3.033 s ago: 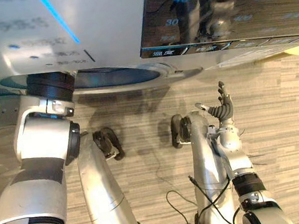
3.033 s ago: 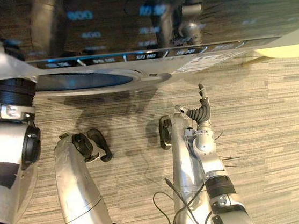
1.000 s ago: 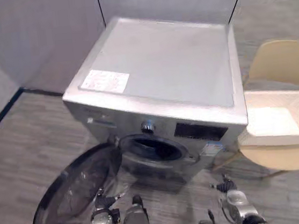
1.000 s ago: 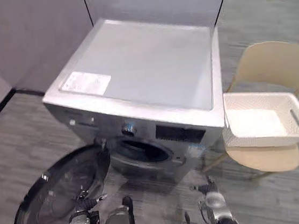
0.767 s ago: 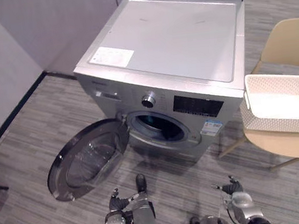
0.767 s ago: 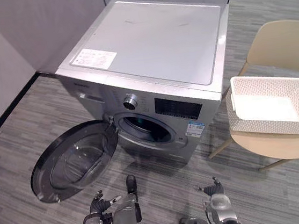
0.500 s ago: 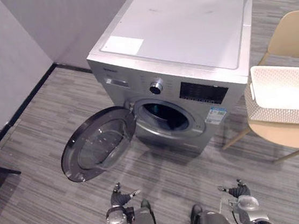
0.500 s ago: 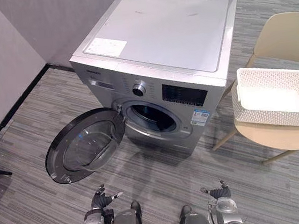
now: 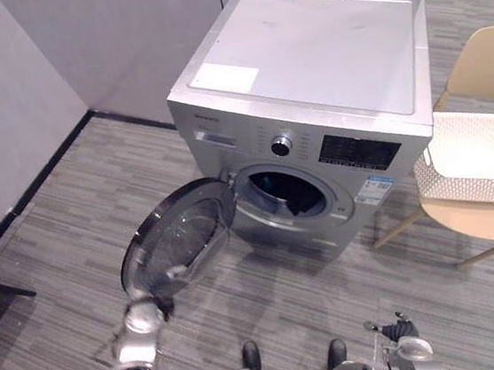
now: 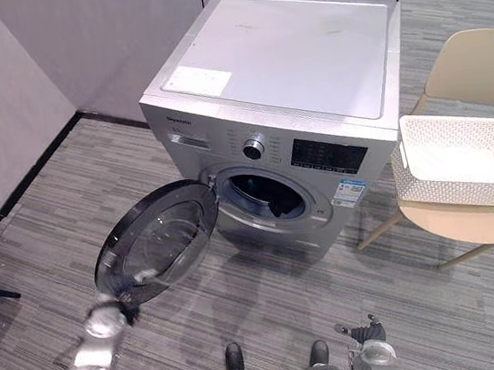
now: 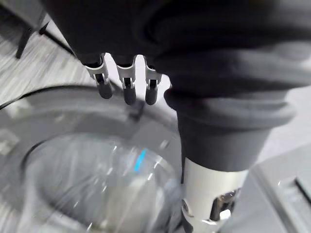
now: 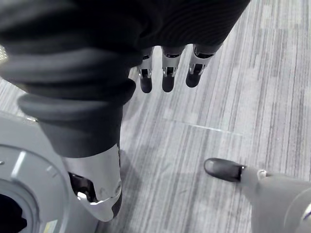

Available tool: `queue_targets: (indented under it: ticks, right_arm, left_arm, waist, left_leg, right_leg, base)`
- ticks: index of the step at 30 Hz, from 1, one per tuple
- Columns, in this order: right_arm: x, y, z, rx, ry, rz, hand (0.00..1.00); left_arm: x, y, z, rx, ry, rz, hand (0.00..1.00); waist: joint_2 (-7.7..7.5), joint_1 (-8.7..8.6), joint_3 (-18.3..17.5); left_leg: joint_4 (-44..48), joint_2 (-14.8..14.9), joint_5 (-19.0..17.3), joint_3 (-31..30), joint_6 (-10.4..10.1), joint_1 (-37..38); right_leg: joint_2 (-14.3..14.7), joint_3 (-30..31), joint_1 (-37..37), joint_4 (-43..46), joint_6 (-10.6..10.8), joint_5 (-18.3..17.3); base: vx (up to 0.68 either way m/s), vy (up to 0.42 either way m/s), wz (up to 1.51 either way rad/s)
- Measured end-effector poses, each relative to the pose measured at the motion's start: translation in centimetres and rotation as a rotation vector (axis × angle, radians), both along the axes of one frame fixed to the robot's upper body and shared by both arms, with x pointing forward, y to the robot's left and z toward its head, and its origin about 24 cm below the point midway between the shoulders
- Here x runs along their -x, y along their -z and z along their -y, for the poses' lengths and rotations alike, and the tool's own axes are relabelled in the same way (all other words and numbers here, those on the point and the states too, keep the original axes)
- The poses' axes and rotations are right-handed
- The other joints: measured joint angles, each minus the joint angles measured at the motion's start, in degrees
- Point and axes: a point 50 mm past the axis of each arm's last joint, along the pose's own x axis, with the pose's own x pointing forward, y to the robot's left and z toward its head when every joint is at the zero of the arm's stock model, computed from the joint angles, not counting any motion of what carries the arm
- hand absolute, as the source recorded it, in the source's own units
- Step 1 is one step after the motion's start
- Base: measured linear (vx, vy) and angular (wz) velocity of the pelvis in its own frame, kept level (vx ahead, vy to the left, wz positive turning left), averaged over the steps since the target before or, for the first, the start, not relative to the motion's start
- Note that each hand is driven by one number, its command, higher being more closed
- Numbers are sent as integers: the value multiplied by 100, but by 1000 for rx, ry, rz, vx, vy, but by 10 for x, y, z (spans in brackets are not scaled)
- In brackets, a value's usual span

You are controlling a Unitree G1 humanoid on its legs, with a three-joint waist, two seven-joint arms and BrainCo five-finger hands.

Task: Pick up the laundry basket with both hands and put the clothes into the washing machine.

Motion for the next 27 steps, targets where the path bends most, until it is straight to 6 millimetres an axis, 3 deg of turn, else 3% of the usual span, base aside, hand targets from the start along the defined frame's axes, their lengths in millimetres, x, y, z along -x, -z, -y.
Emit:
queue_targets:
  ticks: [3, 6, 8, 10, 13, 19, 23, 27]
  right_arm:
    - [-8, -3, 1, 4, -5, 21, 0]
    - [-16, -6, -1, 2, -12, 42, 0]
    - [-20, -7, -5, -7, -17, 56, 0]
    - [-24, -9, -9, -2, -33, 80, 0]
    - [-32, -14, -14, 1, -69, 114, 0]
    - [-50, -27, -28, -14, -118, 229, 0]
    - [-50, -28, -32, -32, -121, 238, 0]
    - [-48, -27, -31, -32, -116, 232, 0]
  left_arm:
    - [-10, -30, -28, -70, -68, 75, 0]
    - [-17, -42, -43, -82, -109, 81, 0]
    - [-21, -48, -55, -53, -188, 94, 0]
    - [-30, -60, -61, -24, -240, 136, 0]
    - [-39, -70, -66, 5, -269, 146, 0]
    - [-68, -96, -52, 120, -249, 228, 0]
    - [-73, -89, -40, 160, -215, 219, 0]
    - [-69, -58, -16, 221, -172, 186, 0]
  waist:
    - [-142, 4, 58]
    - [-285, 11, 143]
    - [-505, 17, 295]
    - [-700, 32, 448]
    - [-781, 44, 605]
    - [-864, 172, 917]
    - [-859, 285, 924]
    - [-841, 325, 922]
  left_leg:
    - [11, 22, 0, -6, 1, -218]
    - [65, 59, -1, 36, 1, -472]
    - [111, 93, -2, 96, 2, -604]
    - [312, 130, -11, 139, 7, -905]
    - [539, 240, -72, 180, 21, -1198]
    - [1281, 497, -384, 308, 24, -1859]
    - [1456, 603, -481, 324, -39, -2015]
    - [1439, 606, -375, 320, -116, -1943]
  right_leg:
    - [46, 9, -180, -88, -57, 54]
    - [81, 50, -434, -101, -158, 132]
    - [112, 159, -559, -139, -220, 230]
    - [131, 261, -796, -148, -308, 360]
    - [190, 428, -1028, -145, -332, 548]
    - [335, 666, -1434, -146, -354, 865]
    - [399, 716, -1522, -147, -353, 864]
    - [408, 745, -1490, -154, -321, 839]
  base:
    - [59, -21, -4]
    - [22, -9, -11]
    - [6, 3, -16]
    - [-37, 15, -12]
    - [-89, 17, -17]
    - [-115, 30, -19]
    - [-119, -23, -10]
    - [-69, -43, -4]
